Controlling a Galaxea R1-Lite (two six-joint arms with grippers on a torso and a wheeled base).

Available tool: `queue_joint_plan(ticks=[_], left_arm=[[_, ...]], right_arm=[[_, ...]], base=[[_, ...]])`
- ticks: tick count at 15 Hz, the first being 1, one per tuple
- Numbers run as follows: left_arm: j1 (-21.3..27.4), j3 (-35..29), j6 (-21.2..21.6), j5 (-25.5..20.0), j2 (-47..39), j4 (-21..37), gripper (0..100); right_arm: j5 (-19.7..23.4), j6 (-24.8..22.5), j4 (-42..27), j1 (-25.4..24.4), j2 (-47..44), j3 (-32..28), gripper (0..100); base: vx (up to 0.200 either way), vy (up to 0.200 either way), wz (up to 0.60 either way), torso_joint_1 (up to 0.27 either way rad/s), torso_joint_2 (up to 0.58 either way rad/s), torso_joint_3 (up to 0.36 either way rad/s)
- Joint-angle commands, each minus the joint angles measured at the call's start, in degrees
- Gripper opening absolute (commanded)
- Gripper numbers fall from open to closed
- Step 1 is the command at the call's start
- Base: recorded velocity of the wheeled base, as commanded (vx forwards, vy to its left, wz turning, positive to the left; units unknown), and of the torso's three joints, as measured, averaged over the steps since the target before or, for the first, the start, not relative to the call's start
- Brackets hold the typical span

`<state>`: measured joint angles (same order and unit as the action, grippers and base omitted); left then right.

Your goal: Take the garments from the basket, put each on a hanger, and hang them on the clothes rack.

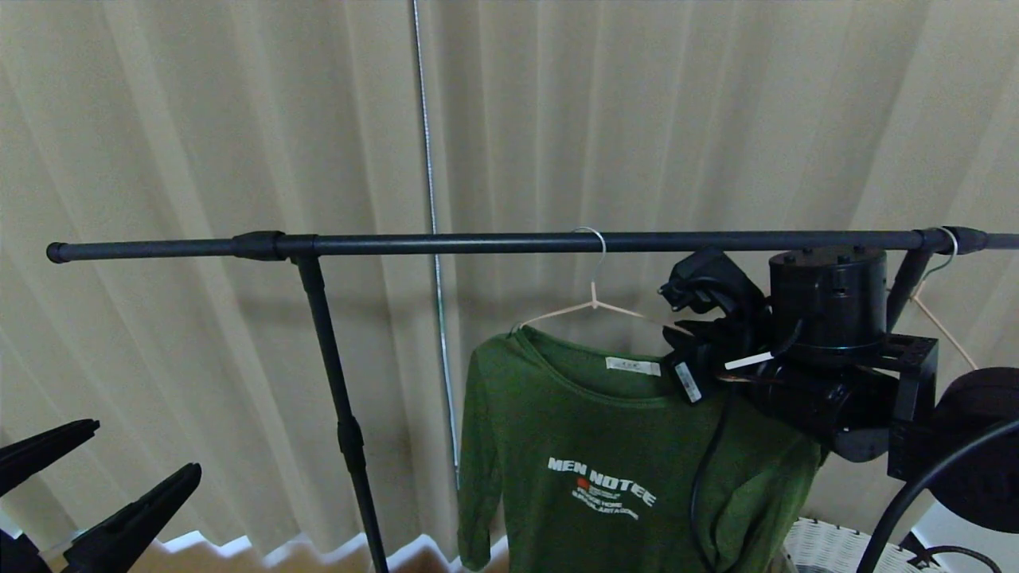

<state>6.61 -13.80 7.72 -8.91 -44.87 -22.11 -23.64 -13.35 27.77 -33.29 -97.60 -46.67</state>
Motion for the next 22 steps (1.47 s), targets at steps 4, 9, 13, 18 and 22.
queue_joint_plan(ticks=[4,9,13,18,22], left_arm=[[0.0,0.2,0.0,0.0,0.0,0.1,100],[-0.1,0.4,0.0,0.0,-0.1,0.1,100],[-0.8,1.2,-0.1,0.1,0.7,0.1,100],[-3.4,3.3,0.0,0.3,7.7,0.5,100],[-10.9,5.5,0.0,0.6,7.0,0.8,100]], right_arm=[[4.3,3.7,0.2,-0.7,0.7,1.9,100],[7.8,5.1,10.1,-1.3,1.2,6.4,100],[7.9,4.9,13.1,-0.3,9.7,13.4,100],[8.3,4.6,12.3,10.7,26.1,25.0,100],[8.3,4.6,12.9,12.6,32.9,30.4,100]], base=[[0.000,0.000,0.00,0.000,0.00,0.000],[0.000,0.000,0.00,0.000,0.00,0.000],[0.000,0.000,0.00,0.000,0.00,0.000],[0.000,0.000,0.00,0.000,0.00,0.000],[0.000,0.000,0.00,0.000,0.00,0.000]])
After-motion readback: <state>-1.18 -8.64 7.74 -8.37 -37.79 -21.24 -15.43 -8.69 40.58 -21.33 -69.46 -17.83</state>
